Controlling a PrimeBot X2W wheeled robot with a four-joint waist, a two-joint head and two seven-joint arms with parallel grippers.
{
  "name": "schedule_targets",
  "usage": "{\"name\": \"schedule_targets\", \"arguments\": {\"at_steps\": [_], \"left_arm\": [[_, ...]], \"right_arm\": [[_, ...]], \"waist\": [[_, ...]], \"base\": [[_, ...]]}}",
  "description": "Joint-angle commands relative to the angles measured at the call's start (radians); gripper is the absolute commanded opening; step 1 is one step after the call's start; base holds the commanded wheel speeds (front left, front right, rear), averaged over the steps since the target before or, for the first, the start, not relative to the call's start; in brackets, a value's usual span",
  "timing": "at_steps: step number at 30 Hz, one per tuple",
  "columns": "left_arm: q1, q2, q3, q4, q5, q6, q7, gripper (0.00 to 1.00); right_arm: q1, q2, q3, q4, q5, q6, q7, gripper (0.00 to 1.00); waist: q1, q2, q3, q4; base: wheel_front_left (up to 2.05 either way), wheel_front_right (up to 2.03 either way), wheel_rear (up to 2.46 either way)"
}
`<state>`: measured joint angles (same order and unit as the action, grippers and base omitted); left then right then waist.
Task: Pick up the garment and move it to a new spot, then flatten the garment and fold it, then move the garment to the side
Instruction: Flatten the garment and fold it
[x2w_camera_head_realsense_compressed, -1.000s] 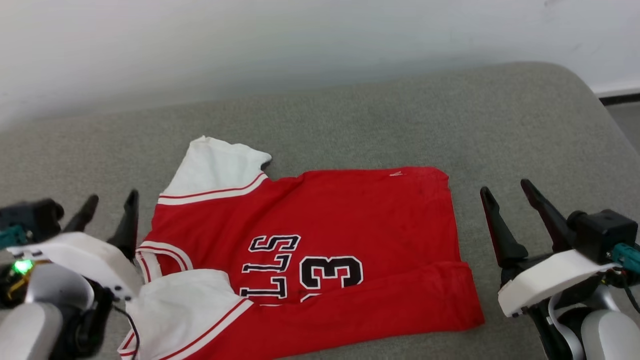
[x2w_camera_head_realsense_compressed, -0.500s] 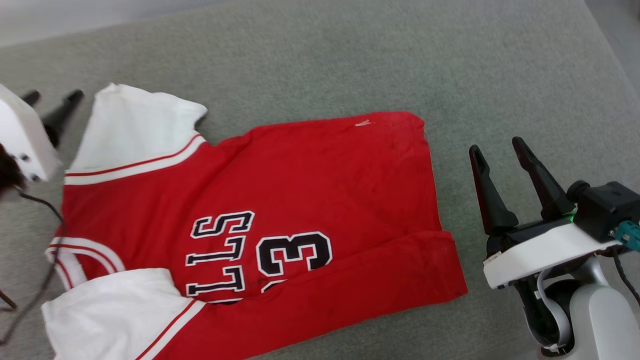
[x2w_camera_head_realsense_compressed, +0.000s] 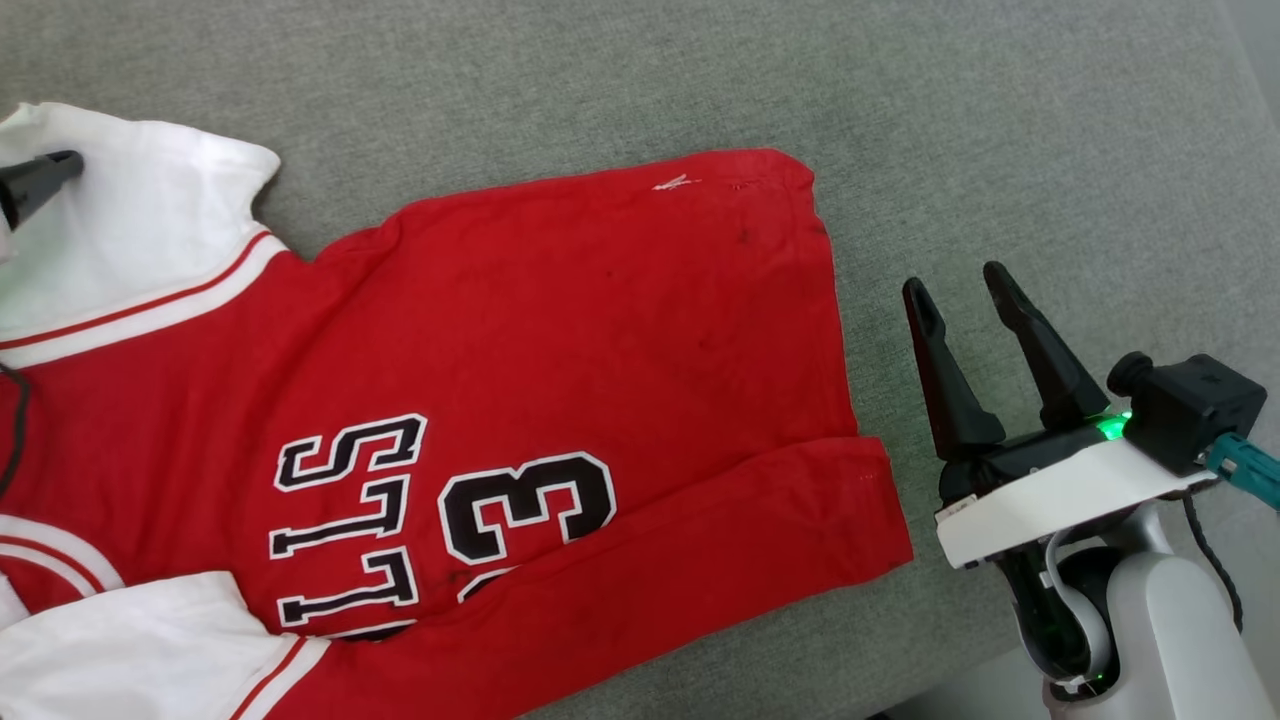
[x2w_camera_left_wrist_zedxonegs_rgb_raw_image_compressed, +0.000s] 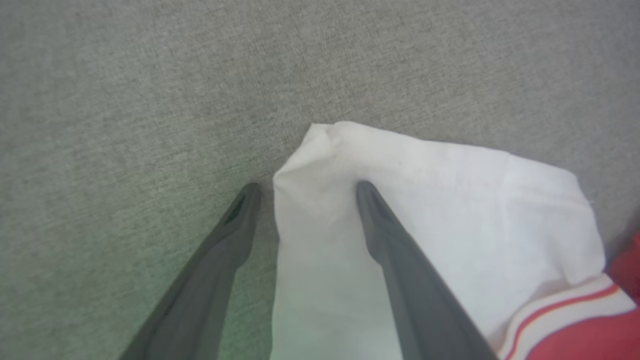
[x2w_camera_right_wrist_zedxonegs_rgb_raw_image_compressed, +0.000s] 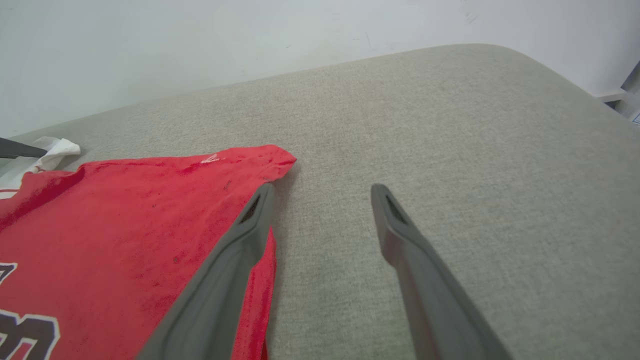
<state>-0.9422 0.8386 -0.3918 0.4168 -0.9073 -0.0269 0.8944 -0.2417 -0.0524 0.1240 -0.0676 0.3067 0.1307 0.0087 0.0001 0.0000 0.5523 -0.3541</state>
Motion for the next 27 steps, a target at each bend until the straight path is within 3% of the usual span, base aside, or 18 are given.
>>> {"name": "schedule_targets", "arguments": {"at_steps": [1, 3, 4, 5, 6, 15, 27], "left_arm": [[0.027, -0.015, -0.022, 0.029, -0.007, -0.005, 0.021, 1.00], [0.044, -0.027, -0.036, 0.062, -0.015, -0.003, 0.043, 1.00], [0.056, -0.038, -0.041, 0.078, -0.023, 0.001, 0.056, 0.47], [0.070, -0.046, -0.045, 0.090, -0.029, 0.001, 0.063, 0.15], [0.084, -0.056, -0.045, 0.100, -0.037, 0.001, 0.060, 0.00], [0.045, -0.113, -0.019, 0.116, -0.015, -0.022, -0.124, 0.00], [-0.034, -0.243, -0.063, 0.109, 0.046, -0.078, -0.345, 0.00]], "right_arm": [[-0.010, 0.003, 0.002, 0.003, 0.002, 0.000, -0.005, 1.00], [-0.015, 0.003, 0.002, 0.014, 0.010, 0.000, -0.005, 1.00], [-0.018, 0.003, -0.001, 0.018, 0.012, 0.000, -0.005, 1.00], [-0.022, 0.003, -0.003, 0.022, 0.014, 0.000, -0.004, 1.00], [-0.024, 0.003, -0.005, 0.027, 0.017, 0.000, 0.001, 1.00], [-0.135, -0.007, -0.033, 0.157, 0.098, 0.000, 0.108, 1.00], [-0.390, -0.154, 0.038, 0.461, 0.175, 0.000, 0.382, 1.00]], "waist": [[-0.0001, 0.0000, 0.007, -0.007], [-0.0001, 0.0000, 0.007, -0.009], [-0.0001, 0.0000, 0.006, -0.009], [-0.0001, 0.0000, 0.004, -0.009], [-0.0001, 0.0000, 0.000, -0.009], [-0.0001, 0.0000, -0.065, 0.037], [-0.0001, 0.0000, -0.133, 0.211]], "base": [[0.00, 0.00, 0.00], [0.00, 0.00, 0.00], [0.00, 0.00, 0.00], [0.00, 0.00, 0.00], [0.00, 0.00, 0.00], [0.00, 0.00, 0.00], [0.00, 0.00, 0.00]]}}
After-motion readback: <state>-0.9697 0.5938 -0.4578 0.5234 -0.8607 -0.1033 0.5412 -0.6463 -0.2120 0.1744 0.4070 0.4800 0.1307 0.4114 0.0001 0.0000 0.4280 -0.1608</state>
